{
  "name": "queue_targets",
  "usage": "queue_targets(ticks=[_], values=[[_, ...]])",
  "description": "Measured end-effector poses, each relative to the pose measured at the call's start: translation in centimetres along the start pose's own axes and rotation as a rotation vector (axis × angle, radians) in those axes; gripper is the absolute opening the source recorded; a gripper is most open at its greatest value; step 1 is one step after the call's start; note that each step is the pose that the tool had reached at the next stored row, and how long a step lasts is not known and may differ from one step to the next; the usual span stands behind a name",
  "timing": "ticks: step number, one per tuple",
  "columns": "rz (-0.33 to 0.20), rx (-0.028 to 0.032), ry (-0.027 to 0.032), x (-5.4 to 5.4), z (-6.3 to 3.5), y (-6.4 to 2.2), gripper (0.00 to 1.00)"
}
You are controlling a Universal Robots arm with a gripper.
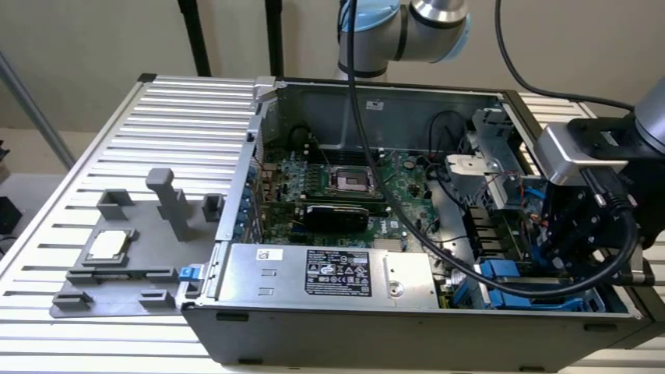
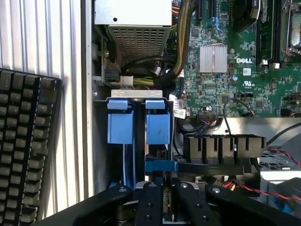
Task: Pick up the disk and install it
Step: 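Insert the first disk wire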
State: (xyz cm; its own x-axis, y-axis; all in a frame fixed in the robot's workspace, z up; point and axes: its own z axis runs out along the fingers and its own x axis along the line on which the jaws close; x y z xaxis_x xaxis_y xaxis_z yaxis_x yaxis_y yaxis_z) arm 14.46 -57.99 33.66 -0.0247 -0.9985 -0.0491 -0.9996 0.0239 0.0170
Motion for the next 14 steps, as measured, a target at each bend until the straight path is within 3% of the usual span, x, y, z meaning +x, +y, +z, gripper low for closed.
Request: queue_targets(ticks=[14], values=[[0.0, 0.0022, 0.0001, -0.07, 0.45, -0.01, 0.16]])
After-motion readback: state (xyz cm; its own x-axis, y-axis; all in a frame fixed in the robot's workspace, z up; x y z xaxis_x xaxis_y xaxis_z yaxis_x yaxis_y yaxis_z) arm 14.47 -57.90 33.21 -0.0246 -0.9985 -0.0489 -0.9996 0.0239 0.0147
